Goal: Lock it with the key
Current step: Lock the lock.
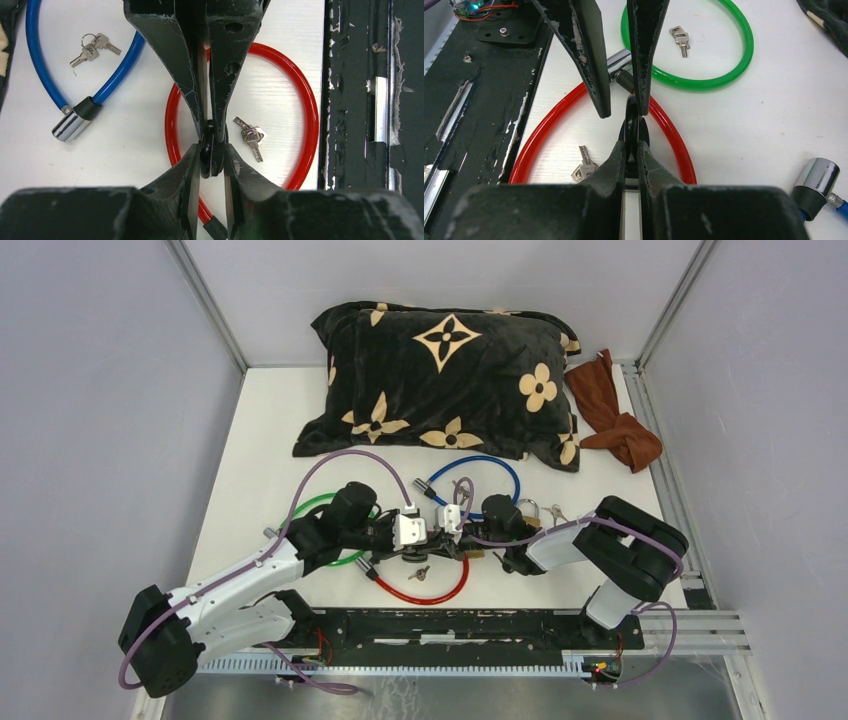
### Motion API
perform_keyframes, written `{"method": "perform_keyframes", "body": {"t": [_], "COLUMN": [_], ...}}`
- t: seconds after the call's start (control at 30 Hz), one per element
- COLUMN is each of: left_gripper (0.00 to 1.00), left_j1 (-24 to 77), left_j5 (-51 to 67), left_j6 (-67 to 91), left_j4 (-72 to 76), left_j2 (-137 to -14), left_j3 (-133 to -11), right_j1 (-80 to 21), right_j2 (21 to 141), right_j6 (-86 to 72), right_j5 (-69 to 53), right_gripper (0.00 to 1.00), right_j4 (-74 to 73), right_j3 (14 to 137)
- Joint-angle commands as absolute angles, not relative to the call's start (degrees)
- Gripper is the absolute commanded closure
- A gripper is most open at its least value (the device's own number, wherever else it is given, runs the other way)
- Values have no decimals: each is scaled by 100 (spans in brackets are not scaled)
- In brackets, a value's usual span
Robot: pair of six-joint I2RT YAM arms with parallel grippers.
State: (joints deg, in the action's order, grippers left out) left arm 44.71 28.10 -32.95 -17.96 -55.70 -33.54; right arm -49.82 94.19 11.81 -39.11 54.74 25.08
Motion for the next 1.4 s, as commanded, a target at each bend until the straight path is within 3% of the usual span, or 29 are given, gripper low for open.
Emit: {"method": "perform_keyframes", "body": {"t": [0.0,0.3,0.5,0.63,1.37], "left_gripper": [72,72,91,98,98], "left_j1": [4456,4443,4430,4425,4695], "left_j5": [2762,2519,2505,2583,3187], "left_j6": [-3257,-3622,-3709,-3726,-3116], "left_j4": [-1821,-1675,-1584,-1415,-1346], "left_j2": [-5599,-5759,-5828,-5910,-6379], "left_j3": [-3381,-3219,-3178,-3069,-3041], "right_j1": [-4966,-4966,-4966,-4966,-4939], "right_j2": [9266,9242,9243,9229,8539], "right_j6": [1301,1292,1301,1301,1427], "right_j5": [-3775,-3858,-3885,-3894,-3445], "right_gripper": [97,97,97,97,97], "right_j4": [5326,5309,5290,5300,4776], "right_j3": [2435,2452,2426,2426,2062]}}
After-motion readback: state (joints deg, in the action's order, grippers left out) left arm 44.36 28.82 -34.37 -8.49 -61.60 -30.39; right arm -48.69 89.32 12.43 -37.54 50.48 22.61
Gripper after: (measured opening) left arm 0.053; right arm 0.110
